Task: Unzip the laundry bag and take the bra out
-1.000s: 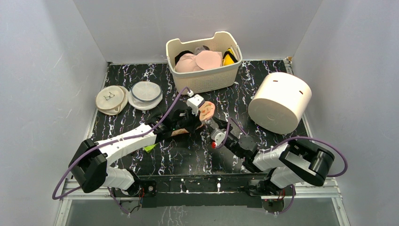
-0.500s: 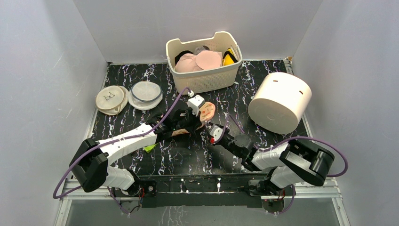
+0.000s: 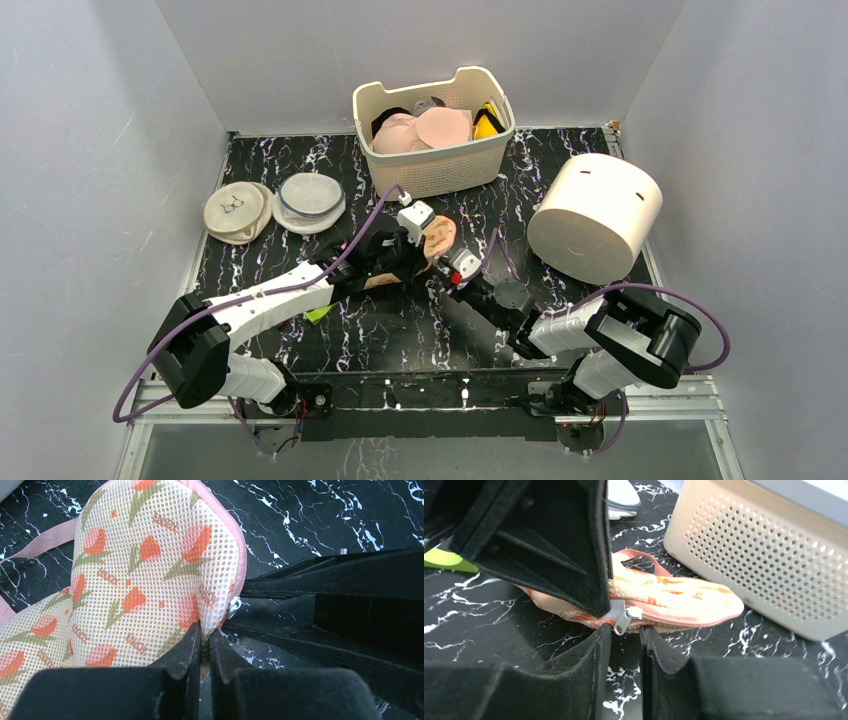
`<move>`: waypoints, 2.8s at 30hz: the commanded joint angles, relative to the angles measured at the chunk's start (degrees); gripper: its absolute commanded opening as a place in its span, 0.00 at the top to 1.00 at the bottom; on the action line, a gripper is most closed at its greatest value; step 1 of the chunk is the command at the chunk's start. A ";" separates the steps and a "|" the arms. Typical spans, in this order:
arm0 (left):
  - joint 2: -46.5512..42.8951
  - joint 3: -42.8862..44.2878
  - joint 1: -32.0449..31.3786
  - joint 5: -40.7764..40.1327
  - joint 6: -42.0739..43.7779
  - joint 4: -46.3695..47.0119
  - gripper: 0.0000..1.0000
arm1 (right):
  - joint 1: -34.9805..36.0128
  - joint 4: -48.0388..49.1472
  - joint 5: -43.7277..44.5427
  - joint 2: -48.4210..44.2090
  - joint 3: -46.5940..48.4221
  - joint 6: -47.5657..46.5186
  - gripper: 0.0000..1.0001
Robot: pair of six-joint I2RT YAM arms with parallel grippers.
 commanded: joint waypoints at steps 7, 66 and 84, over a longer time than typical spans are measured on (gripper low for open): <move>0.26 2.49 0.02 1.30 -0.23 -0.07 1.00 | 2.60 -2.25 14.28 -1.37 5.60 19.78 0.64; 2.07 3.30 0.01 0.29 -0.08 -1.40 1.00 | 6.02 -36.23 34.99 -6.27 18.30 31.73 0.98; 1.65 2.86 0.01 -1.57 4.42 -1.67 1.00 | 2.21 -37.06 23.05 -9.77 15.52 25.79 1.00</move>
